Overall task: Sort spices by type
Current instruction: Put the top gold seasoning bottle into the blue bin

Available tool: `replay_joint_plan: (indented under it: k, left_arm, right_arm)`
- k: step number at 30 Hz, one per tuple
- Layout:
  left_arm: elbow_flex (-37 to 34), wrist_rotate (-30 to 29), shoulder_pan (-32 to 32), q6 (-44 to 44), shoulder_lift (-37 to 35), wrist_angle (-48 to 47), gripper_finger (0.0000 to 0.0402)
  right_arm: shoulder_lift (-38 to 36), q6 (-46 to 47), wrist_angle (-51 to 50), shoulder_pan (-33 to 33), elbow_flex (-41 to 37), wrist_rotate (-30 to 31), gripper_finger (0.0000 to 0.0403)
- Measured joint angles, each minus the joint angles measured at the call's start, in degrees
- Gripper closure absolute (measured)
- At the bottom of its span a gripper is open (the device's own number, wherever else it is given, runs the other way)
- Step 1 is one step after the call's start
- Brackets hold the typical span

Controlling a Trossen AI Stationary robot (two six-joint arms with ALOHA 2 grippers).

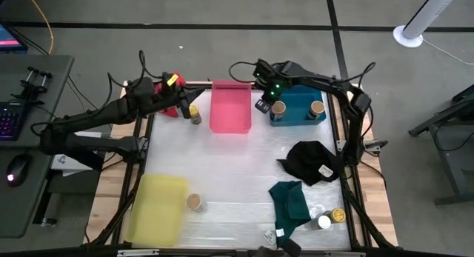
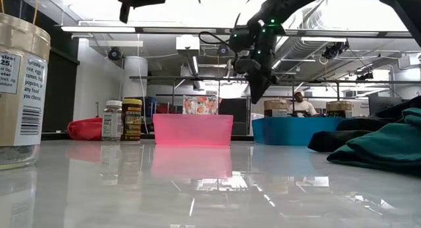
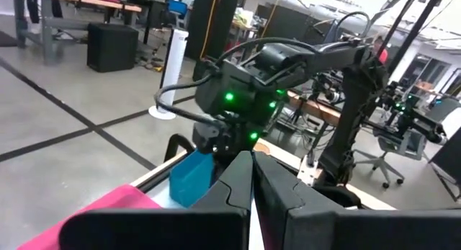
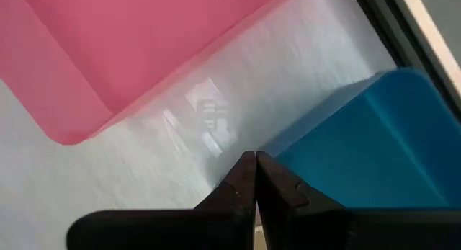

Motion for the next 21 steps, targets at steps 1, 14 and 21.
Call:
replay_joint_plan:
  k: [1,14,21]
  left_arm:
    - [0.00,0.02,0.00,0.00,0.01,-0.02,0.0401]
    - [0.04,0.11,0.09,4.07,0.03,0.26,0.0401]
    - [0.07,0.15,0.11,4.63,0.03,0.26,0.0401]
  right_arm:
    - [0.13,-0.87,-0.23,0.16,0.36,0.03,0.0403]
    - [0.21,-10.80,-1.87,3.30,-1.96,4.14,0.0403]
    - [0.21,-11.73,-2.38,2.84,-1.97,9.21,0.0403]
